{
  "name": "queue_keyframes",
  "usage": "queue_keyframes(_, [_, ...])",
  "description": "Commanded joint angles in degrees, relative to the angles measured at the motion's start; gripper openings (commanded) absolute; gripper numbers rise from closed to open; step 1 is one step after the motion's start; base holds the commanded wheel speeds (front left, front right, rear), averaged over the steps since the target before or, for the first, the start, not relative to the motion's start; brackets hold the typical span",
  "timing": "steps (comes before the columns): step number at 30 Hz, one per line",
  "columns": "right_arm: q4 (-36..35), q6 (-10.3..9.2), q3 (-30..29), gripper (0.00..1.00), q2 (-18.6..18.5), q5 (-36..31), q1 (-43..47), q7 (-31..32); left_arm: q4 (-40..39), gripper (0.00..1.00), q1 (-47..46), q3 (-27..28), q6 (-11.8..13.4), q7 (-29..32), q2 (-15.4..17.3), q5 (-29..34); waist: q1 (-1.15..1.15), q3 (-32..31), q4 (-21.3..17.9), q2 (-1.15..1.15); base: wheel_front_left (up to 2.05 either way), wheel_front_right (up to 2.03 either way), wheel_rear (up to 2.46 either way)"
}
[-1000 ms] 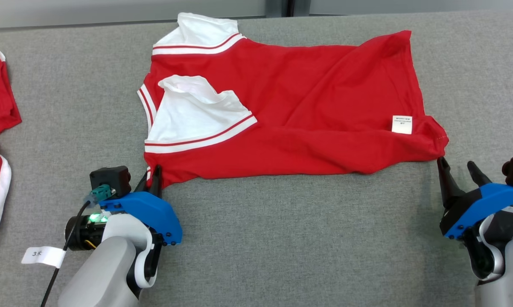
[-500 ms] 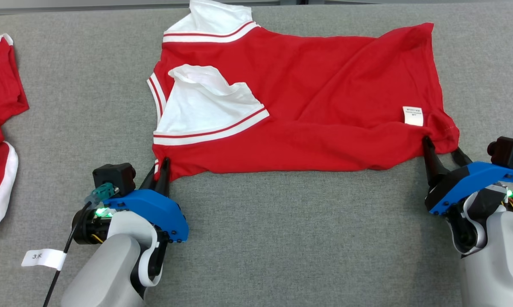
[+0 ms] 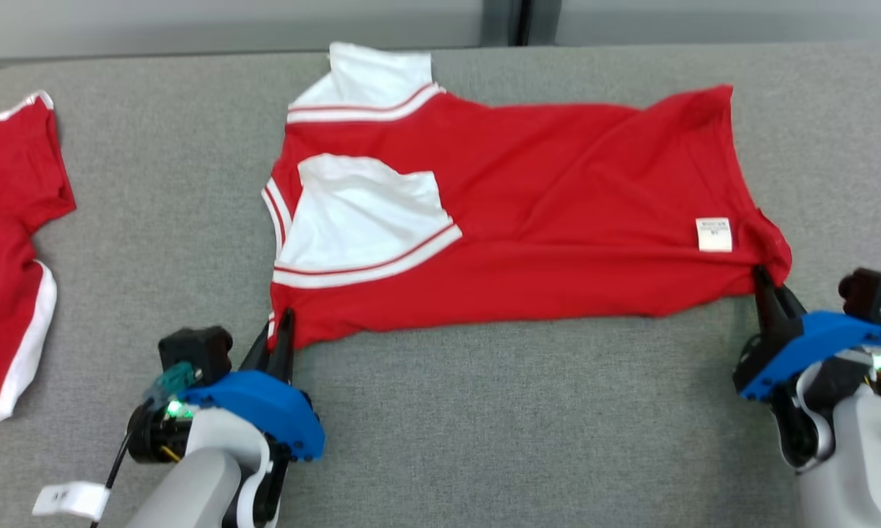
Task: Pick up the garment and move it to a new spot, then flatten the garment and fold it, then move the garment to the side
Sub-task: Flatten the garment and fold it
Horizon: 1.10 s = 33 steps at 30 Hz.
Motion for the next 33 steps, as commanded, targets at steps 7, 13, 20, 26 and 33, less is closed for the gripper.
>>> queue_keyframes(7, [-10.7, 0.01, -0.9, 0.00, -0.3, 3.8, 10.9, 3.4, -12.5, 0.00, 10.8, 0.3, 4.1, 1.0, 3.8, -1.3, 0.00, -4.3, -0.7, 0.00, 0.00, 0.00, 0.00])
queue_keyframes(13, [-16.1, 0.01, -1.7, 0.00, -0.3, 4.4, 17.9, 7.3, -24.0, 0.00, 20.5, -0.4, 9.0, 3.6, 6.1, -2.2, 0.00, -5.2, -0.2, 0.00, 0.00, 0.00, 0.00])
queue_keyframes(20, [-17.3, 0.01, -2.3, 1.00, -0.3, 6.6, 21.3, 10.5, -28.2, 1.00, 24.4, -1.4, 10.8, 5.2, 7.6, -1.9, 0.00, -5.5, 0.6, 0.00, 0.00, 0.00, 0.00])
queue_keyframes(26, [-22.4, 0.02, -3.1, 1.00, -0.3, 5.7, 20.9, 13.3, -29.6, 1.00, 21.6, -0.6, 10.2, 6.8, 9.0, -2.3, 0.00, -5.7, 0.5, 0.00, 0.00, 0.00, 0.00])
queue_keyframes(33, [-32.5, 0.03, 0.6, 1.00, -0.2, 0.2, 12.8, 23.8, -28.8, 1.00, 9.2, 1.7, 5.3, 14.1, 12.9, -4.2, 0.00, -3.8, -0.8, 0.00, 0.00, 0.00, 0.00])
